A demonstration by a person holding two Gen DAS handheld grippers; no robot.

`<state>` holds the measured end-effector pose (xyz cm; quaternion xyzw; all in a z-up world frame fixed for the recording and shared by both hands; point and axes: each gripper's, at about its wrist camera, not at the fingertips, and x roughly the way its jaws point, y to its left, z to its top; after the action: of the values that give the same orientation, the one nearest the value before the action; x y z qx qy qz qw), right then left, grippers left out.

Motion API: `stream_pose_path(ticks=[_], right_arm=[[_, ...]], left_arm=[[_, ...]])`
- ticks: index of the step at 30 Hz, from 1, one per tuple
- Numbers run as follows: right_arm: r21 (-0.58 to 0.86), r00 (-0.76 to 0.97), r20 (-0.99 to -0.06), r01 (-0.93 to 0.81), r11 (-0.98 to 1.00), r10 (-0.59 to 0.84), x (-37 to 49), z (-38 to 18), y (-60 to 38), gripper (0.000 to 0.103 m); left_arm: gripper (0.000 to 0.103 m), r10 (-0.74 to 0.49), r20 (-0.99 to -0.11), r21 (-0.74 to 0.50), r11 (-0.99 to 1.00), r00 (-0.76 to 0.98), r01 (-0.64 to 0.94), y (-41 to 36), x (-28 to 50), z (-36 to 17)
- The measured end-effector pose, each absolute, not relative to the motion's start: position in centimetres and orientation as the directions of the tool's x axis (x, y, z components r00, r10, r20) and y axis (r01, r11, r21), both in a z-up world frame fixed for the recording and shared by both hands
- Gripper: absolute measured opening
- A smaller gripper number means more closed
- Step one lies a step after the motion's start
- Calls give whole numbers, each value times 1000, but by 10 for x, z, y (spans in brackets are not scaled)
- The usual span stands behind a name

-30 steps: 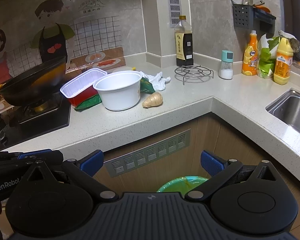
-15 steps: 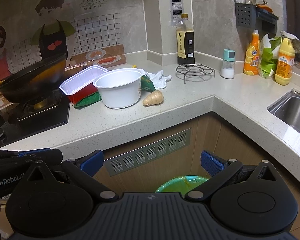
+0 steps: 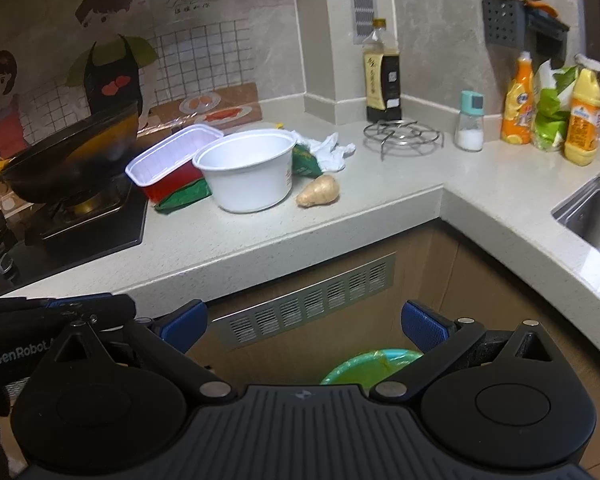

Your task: Collect trash

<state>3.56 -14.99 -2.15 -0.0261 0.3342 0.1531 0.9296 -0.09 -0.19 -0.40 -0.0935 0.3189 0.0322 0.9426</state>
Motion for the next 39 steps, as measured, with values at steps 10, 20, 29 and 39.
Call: stream_pose_path(ticks=[10,20,29,39], right_arm=[[34,748,-619,-278,960,239,72,-20,-139,103],[25,774,-603,-225,974,194,135,-7,-94,103],[126,782,-602,-104,987,160,166,-7,-47,103],[-16,797,-598,87,996,-80,152,-13,-48,103]], left_arm=[[17,-71,-616,-256,960,785,-114,34,38,-9],[17,-193,-559,-374,927,806,-38,103,98,-6],[17,-339,-538,-491,870,772,41,179,146,-7],[17,-438,-448,-620,781,780,82,193,202,-8]])
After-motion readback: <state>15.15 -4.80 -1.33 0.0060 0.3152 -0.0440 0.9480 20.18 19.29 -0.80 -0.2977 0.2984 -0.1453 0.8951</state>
